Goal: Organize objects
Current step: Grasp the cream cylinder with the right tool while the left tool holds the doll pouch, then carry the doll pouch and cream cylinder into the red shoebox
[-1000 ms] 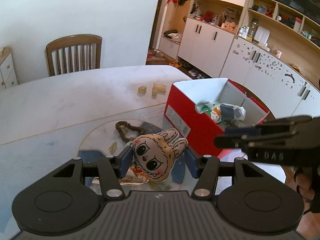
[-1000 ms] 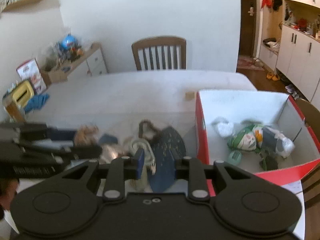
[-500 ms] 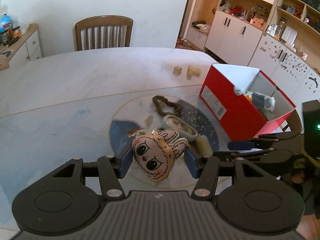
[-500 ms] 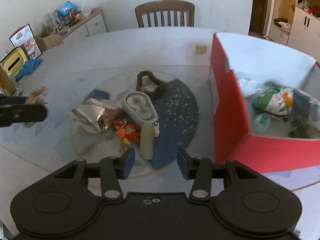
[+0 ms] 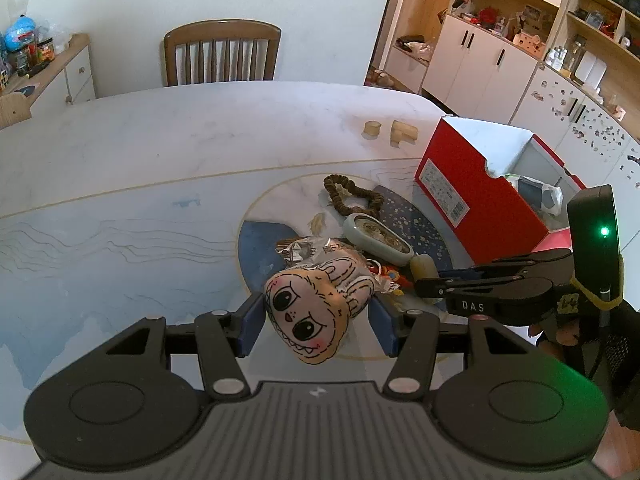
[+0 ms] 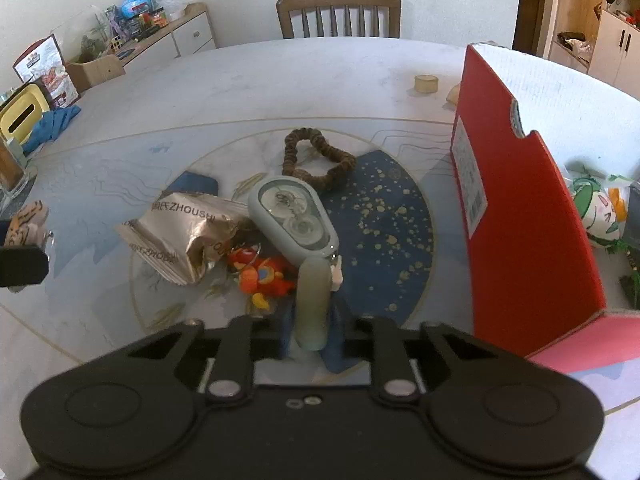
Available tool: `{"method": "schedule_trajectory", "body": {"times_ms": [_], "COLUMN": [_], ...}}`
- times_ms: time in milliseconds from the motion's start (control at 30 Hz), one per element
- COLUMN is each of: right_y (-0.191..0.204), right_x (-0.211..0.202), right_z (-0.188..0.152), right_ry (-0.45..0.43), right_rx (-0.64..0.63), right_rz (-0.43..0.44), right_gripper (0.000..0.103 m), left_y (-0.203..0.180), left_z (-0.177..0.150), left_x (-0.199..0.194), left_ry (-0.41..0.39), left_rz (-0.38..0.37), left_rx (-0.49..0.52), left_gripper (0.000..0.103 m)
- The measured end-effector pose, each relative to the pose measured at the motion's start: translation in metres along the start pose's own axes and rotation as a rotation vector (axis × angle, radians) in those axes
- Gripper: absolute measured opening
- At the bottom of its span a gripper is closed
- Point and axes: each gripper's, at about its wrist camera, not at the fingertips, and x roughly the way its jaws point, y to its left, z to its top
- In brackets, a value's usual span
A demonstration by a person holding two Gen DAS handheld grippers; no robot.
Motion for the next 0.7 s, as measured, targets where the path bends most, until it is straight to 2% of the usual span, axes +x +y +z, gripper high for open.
{"method": "schedule_trajectory", "body": {"times_ms": [267, 500, 700], "right_y": [-0.001, -0.007, -0.018], "right_x": [-0.026, -0.071, -0.108], "right_z": [0.000, 0.004, 0.008], "right_ry": [-0.040, -0.093, -0.141], "right_rx": [0.037, 0.086, 0.123], "right_rz": [0.024, 0.054, 0.045], "right_gripper": [0.014, 0.014, 0.014], "left_y": [-0.014, -0.035, -0.057], "left_z": [0.008, 0.020, 0.032], "left_x": [-0.002, -0.006, -0.007], "left_ry": [-0.021, -0.050, -0.074], "left_rz": [-0.031, -0.079, -0.121], "left_rx": [0.028, 0.067, 0.103], "left_gripper": [0.056, 0.056, 0.056]}}
